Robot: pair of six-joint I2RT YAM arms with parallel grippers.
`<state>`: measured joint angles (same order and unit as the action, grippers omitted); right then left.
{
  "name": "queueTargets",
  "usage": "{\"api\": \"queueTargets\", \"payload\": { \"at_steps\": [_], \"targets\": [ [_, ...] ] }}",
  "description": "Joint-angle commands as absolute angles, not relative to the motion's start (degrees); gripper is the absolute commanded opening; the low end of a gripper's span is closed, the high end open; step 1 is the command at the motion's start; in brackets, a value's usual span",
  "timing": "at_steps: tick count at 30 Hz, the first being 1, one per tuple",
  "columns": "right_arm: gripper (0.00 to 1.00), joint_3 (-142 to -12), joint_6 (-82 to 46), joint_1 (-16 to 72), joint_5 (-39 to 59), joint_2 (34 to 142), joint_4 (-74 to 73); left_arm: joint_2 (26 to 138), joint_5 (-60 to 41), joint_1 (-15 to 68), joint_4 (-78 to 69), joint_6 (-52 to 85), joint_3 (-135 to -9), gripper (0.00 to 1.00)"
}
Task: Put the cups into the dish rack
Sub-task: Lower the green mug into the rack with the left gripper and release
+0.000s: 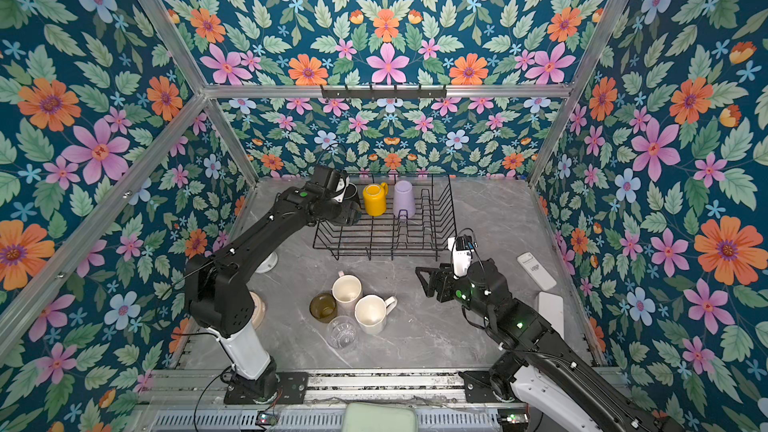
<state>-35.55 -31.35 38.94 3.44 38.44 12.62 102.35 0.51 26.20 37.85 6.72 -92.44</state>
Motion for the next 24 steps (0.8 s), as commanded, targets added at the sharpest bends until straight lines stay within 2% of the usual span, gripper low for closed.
{"api": "queueTargets", "payload": {
  "at_steps": [1,24],
  "targets": [
    [0.85,-35.33,-31.71,38.94,2.65,38.41,12.22,104.30,3.30,26.26,38.19,5.72,-94.46,0.00],
    [0.85,-33.40,-32.40,39.01,2.42,37.31,12.48,119.81,8.33,26.21,43.86,5.16,-104.93,0.00]
  ]
}}
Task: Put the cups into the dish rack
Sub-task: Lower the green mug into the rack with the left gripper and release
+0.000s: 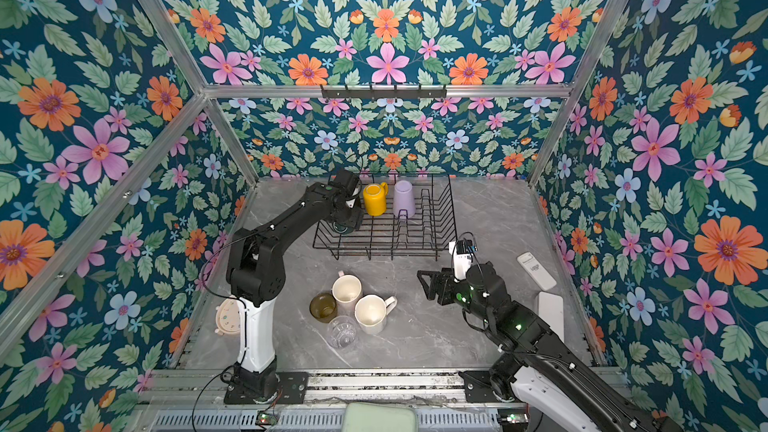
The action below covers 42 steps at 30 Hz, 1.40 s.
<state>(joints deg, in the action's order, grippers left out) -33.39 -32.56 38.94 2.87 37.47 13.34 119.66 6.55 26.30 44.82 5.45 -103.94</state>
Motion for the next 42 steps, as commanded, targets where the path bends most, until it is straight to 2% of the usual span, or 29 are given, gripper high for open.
{"api": "queueTargets", "payload": {
  "at_steps": [1,27,42],
  "targets": [
    [0.85,-33.43,-32.42,38.97,2.38,37.31,12.53,119.88,8.26,26.19,43.87,5.27,-104.94,0.00],
    [0.85,-31.83,-33.74,39.01,3.35,37.12,10.59,111.98,3.85,26.28,47.89,3.19,-99.65,0.00],
    [0.85,-30.99,-34.72,38.96,4.17,36.81,9.62,116.74,4.13,26.72,52.71,2.02,-102.65,0.00]
  ]
}}
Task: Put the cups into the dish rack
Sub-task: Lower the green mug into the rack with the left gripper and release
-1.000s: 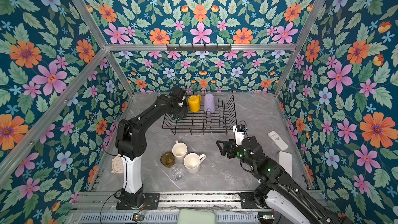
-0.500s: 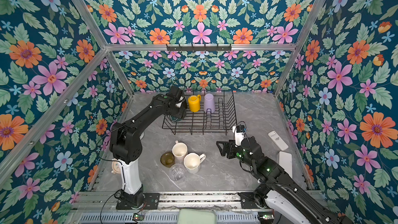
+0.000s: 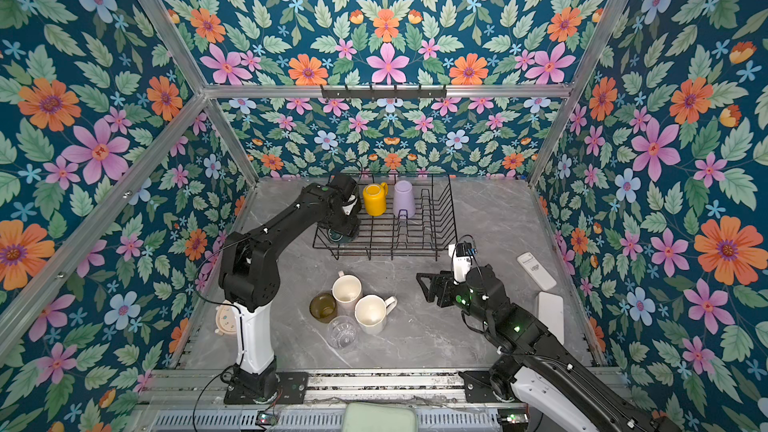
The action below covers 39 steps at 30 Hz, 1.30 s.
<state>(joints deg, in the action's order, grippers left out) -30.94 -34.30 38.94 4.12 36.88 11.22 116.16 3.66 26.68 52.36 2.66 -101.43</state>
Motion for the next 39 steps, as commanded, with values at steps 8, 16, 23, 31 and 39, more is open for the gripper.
{"api": "queueTargets", "payload": {
  "at_steps": [8,16,23,31,39],
  "targets": [
    [0.85,-30.57,-35.13,38.95,4.31,36.36,9.56,120.31,4.39,26.72,52.91,2.20,-105.24,0.00],
    [0.85,-30.15,-35.47,39.00,4.30,36.02,9.73,121.62,5.14,26.74,52.34,2.55,-106.15,0.19],
    [0.85,-29.97,-35.59,38.99,4.39,36.00,9.84,121.03,6.27,26.63,50.97,3.03,-106.09,0.71],
    [0.85,-29.95,-35.66,38.95,4.15,34.99,10.86,119.16,5.60,26.20,46.94,3.38,-105.03,0.96],
    [0.85,-29.71,-35.73,38.97,4.13,34.71,11.14,119.09,5.31,26.15,46.24,3.34,-104.96,1.00]
  ]
}}
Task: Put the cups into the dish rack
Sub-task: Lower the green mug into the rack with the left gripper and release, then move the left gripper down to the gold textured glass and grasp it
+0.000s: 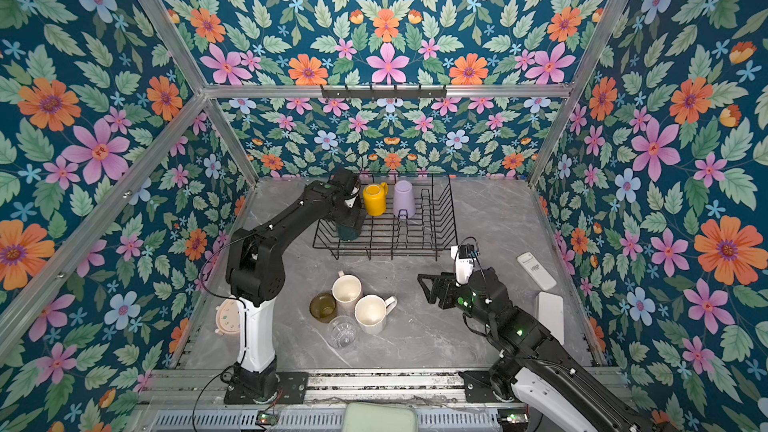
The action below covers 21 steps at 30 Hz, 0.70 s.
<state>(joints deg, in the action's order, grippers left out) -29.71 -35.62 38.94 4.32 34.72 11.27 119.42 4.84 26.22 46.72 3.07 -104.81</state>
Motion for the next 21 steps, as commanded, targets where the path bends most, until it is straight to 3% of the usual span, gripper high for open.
{"api": "queueTargets", "payload": {
  "at_steps": [1,12,21],
  "targets": [
    [0.85,-29.71,-35.77,38.98,4.13,34.56,11.16,118.80,5.08,26.10,46.18,3.43,-104.94,1.00],
    [0.85,-30.14,-35.18,39.01,3.37,34.28,12.46,107.64,4.13,26.11,38.67,5.63,-98.35,1.00],
    [0.85,-34.86,-30.55,38.97,-0.84,34.26,20.75,81.44,1.59,25.28,30.81,13.83,-73.51,1.00]
  ]
}}
